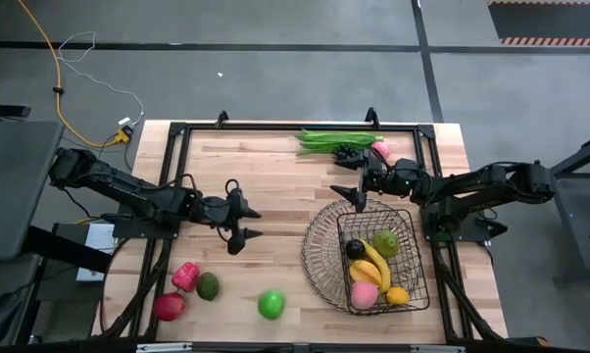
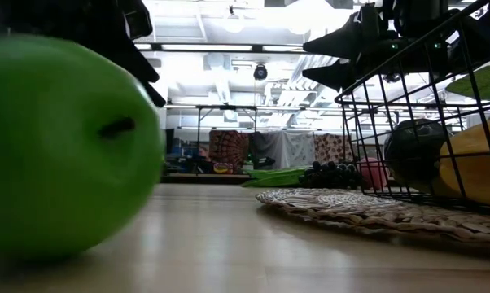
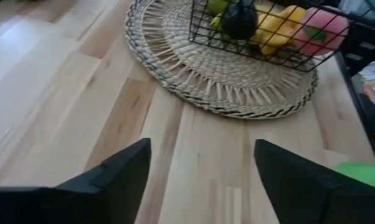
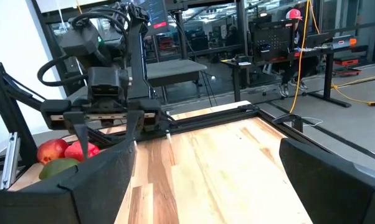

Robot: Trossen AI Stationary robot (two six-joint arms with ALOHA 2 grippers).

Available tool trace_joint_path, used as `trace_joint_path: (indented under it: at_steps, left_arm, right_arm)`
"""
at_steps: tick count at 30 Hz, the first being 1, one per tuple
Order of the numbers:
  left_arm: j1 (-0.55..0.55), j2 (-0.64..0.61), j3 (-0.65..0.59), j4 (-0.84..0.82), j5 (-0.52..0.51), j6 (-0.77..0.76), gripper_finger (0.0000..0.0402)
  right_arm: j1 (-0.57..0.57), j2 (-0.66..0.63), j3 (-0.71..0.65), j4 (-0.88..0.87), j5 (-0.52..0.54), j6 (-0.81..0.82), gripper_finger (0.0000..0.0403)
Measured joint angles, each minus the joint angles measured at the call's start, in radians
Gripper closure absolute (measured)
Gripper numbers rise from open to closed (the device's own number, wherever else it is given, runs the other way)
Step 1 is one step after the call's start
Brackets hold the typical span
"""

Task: Build produce basket
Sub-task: Put the green apple into the wire basket

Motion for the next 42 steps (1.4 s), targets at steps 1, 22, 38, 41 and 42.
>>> trace_joint_path:
  at_steps: [1, 22, 38, 41, 42]
  left_arm:
    - [0.000, 0.000, 0.000, 0.005, 0.006, 0.000, 0.0117]
    - [-0.189, 0.243, 0.211, 0.009, -0.050, 0.049, 0.0057]
    - [-0.269, 0.635, 0.365, 0.203, -0.099, 0.141, 0.0057]
    - [-0.271, 0.649, 0.365, 0.161, -0.159, 0.146, 0.0057]
    - [-0.271, 0.649, 0.365, 0.145, -0.174, 0.147, 0.0057]
  right_arm:
    - [0.000, 0.000, 0.000, 0.000, 0.000, 0.000, 0.0015]
    - [0.000, 0.000, 0.000, -0.002, 0.000, 0.000, 0.0015]
    - [0.000, 0.000, 0.000, -0.007, 0.000, 0.000, 0.0015]
    - [0.000, 0.000, 0.000, -0.007, 0.000, 0.000, 0.0015]
    - [0.000, 0.000, 0.000, -0.007, 0.000, 0.000, 0.0015]
